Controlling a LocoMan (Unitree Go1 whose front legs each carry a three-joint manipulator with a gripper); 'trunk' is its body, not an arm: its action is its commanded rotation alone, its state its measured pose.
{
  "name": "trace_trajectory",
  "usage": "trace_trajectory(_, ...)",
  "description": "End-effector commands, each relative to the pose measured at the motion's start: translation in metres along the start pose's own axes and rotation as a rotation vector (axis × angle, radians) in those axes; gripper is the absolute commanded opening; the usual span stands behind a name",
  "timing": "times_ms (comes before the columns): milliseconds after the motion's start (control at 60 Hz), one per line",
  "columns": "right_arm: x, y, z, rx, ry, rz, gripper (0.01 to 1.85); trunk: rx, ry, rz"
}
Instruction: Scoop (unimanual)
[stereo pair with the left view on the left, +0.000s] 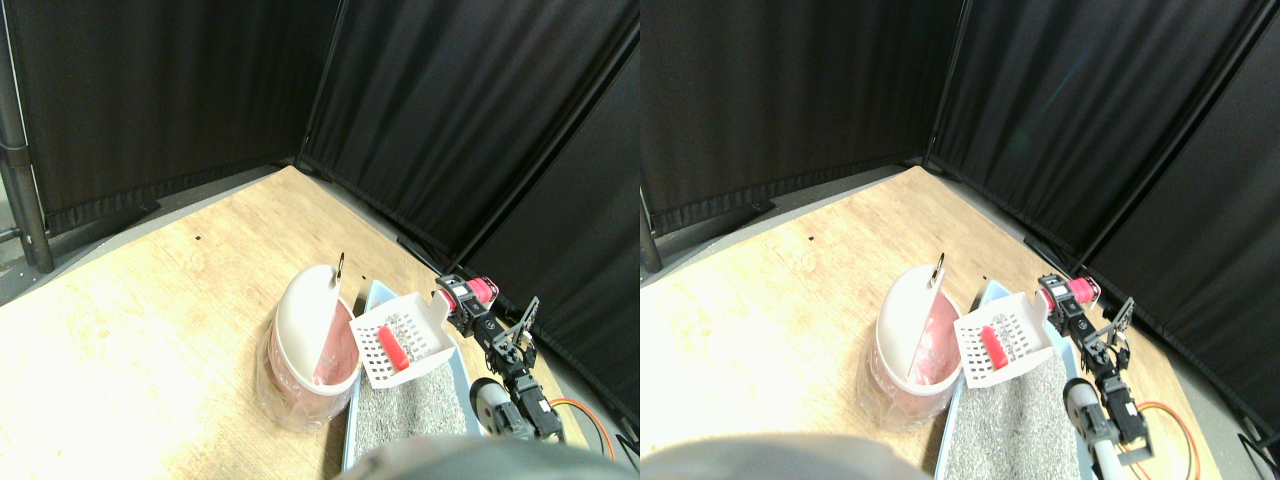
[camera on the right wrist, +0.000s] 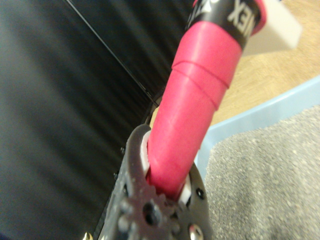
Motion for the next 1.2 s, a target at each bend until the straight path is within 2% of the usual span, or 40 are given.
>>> trace_trajectory(17,0.0,0.002,0.02,0.0,-0.063,-0.016,0.05,-0.006,-0.003,0.055)
trace_trajectory(67,0.0,0.002,0.022,-0.025,-0.069,-0.009,0.05,-0.007,-0.005,0.056)
trace_trajectory(83,-0.001,0.002,0.025,-0.046,-0.043,-0.037,0.05,-0.008,-0.006,0.056)
trace_trajectory(117,-0.001,0.002,0.026,-0.043,-0.044,-0.04,0.05,-0.008,-0.006,0.057)
trace_trajectory(533,-0.001,0.002,0.026,-0.043,-0.044,-0.04,0.05,-0.008,-0.006,0.057)
trace_trajectory(550,-0.005,0.003,0.034,-0.06,-0.04,-0.083,0.05,-0.01,-0.007,0.059)
trace_trajectory(983,-0.005,0.003,0.034,-0.06,-0.04,-0.083,0.05,-0.01,-0.007,0.059)
trace_trajectory(1000,-0.005,0.004,0.049,-0.111,0.021,-0.091,0.05,-0.018,-0.006,0.06)
trace_trajectory(1017,-0.015,-0.008,0.039,-0.006,-0.003,-0.116,0.05,0.019,0.0,0.016)
trace_trajectory(1167,-0.023,-0.017,0.033,0.036,-0.03,-0.153,0.05,0.032,0.004,-0.005)
trace_trajectory(1200,-0.025,-0.022,0.03,0.08,-0.058,-0.168,0.05,0.037,0.008,-0.01)
